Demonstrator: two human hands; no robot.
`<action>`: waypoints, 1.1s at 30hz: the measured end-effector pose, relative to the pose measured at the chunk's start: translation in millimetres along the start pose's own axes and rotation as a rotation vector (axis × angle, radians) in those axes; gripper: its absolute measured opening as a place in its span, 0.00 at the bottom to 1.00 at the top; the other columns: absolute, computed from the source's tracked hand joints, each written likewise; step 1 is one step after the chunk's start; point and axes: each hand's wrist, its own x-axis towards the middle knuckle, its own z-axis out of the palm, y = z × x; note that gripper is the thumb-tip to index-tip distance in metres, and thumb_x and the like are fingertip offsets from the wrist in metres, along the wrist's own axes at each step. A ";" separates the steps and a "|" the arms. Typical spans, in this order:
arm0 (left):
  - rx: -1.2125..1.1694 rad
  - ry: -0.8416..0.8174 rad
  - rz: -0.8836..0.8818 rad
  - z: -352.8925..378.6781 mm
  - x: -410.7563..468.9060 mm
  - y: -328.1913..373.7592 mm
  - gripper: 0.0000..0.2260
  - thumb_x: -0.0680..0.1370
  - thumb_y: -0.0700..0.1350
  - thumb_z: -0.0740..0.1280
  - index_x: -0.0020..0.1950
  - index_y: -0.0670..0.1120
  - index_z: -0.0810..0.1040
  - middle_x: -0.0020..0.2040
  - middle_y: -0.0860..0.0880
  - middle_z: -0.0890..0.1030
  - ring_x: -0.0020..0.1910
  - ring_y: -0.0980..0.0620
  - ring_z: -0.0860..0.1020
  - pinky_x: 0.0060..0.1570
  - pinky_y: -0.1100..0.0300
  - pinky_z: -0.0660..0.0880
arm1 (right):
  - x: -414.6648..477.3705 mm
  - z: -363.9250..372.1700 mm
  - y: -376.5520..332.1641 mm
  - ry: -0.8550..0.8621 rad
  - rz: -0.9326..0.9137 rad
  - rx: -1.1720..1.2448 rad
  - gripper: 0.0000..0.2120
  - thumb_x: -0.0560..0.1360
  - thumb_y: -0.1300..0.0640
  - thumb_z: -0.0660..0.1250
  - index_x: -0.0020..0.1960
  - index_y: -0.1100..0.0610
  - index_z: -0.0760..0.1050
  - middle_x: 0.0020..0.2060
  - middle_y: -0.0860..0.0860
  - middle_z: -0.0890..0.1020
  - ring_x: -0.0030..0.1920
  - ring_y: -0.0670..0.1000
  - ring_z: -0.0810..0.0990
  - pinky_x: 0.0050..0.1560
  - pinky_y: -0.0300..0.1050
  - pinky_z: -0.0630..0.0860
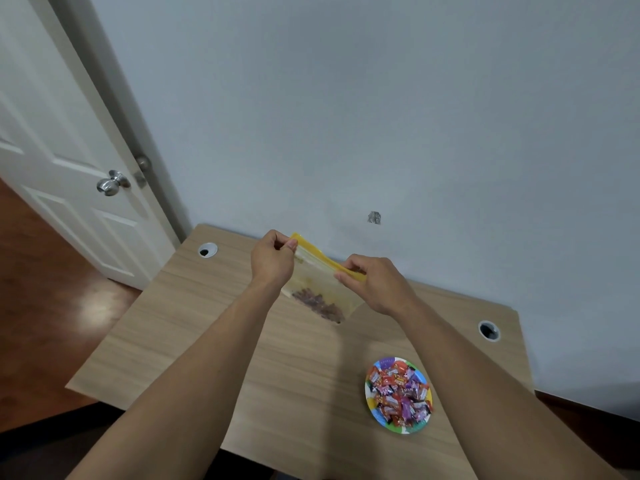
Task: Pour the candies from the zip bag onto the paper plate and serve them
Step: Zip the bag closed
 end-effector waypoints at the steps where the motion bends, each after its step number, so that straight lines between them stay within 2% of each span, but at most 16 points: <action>1: 0.001 0.005 -0.003 -0.4 0.9 -1.6 0.09 0.83 0.44 0.70 0.50 0.38 0.80 0.51 0.36 0.87 0.41 0.49 0.79 0.44 0.53 0.75 | -0.8 0.4 2.4 -0.002 -0.002 -0.004 0.12 0.81 0.40 0.70 0.49 0.48 0.83 0.39 0.43 0.84 0.40 0.47 0.81 0.45 0.55 0.81; 6: 0.005 0.012 -0.027 -3.0 6.0 -10.3 0.10 0.83 0.45 0.70 0.50 0.39 0.81 0.52 0.38 0.87 0.43 0.49 0.80 0.45 0.53 0.76 | -4.6 2.3 11.1 -0.013 0.007 -0.020 0.12 0.81 0.39 0.70 0.49 0.47 0.83 0.39 0.43 0.85 0.41 0.45 0.81 0.43 0.53 0.79; 11: -0.002 0.036 -0.049 -6.1 5.6 -21.5 0.09 0.83 0.44 0.71 0.52 0.38 0.83 0.53 0.39 0.88 0.44 0.48 0.80 0.49 0.52 0.78 | -9.4 6.6 17.4 -0.027 0.015 -0.043 0.13 0.81 0.40 0.70 0.46 0.47 0.82 0.35 0.44 0.82 0.36 0.45 0.78 0.38 0.49 0.72; 16: 0.011 0.023 -0.079 -12.0 1.2 -42.1 0.07 0.83 0.44 0.71 0.46 0.46 0.81 0.53 0.39 0.88 0.48 0.45 0.84 0.50 0.51 0.78 | -17.1 19.0 27.1 -0.041 -0.007 -0.096 0.15 0.81 0.38 0.69 0.46 0.50 0.82 0.36 0.43 0.81 0.39 0.48 0.78 0.39 0.50 0.71; 22: 0.062 -0.010 -0.113 -23.7 -10.7 -74.7 0.06 0.82 0.44 0.71 0.47 0.45 0.82 0.51 0.41 0.88 0.51 0.42 0.85 0.53 0.50 0.79 | -31.3 41.0 37.3 -0.085 0.006 -0.225 0.22 0.82 0.34 0.67 0.46 0.53 0.81 0.41 0.52 0.86 0.45 0.58 0.83 0.44 0.55 0.80; 27: 0.088 -0.037 -0.154 -33.0 -28.5 -108.0 0.08 0.82 0.43 0.72 0.43 0.47 0.81 0.45 0.45 0.86 0.46 0.48 0.82 0.50 0.54 0.78 | -49.6 64.9 49.4 -0.170 0.027 -0.327 0.26 0.82 0.31 0.64 0.48 0.54 0.81 0.45 0.57 0.87 0.49 0.63 0.84 0.44 0.54 0.77; 31: 0.100 -0.074 -0.239 -39.8 -41.1 -139.3 0.08 0.82 0.43 0.72 0.42 0.47 0.82 0.43 0.46 0.86 0.43 0.47 0.82 0.59 0.43 0.82 | -64.9 83.7 56.6 -0.257 0.057 -0.445 0.31 0.82 0.29 0.60 0.56 0.56 0.82 0.52 0.60 0.87 0.56 0.65 0.84 0.48 0.53 0.76; 33: 0.101 -0.076 -0.274 -43.6 -46.2 -150.7 0.09 0.82 0.41 0.72 0.41 0.47 0.81 0.42 0.46 0.85 0.42 0.48 0.81 0.59 0.41 0.82 | -71.5 92.2 56.3 -0.294 0.080 -0.484 0.33 0.81 0.28 0.58 0.60 0.56 0.81 0.55 0.60 0.86 0.59 0.64 0.84 0.51 0.54 0.77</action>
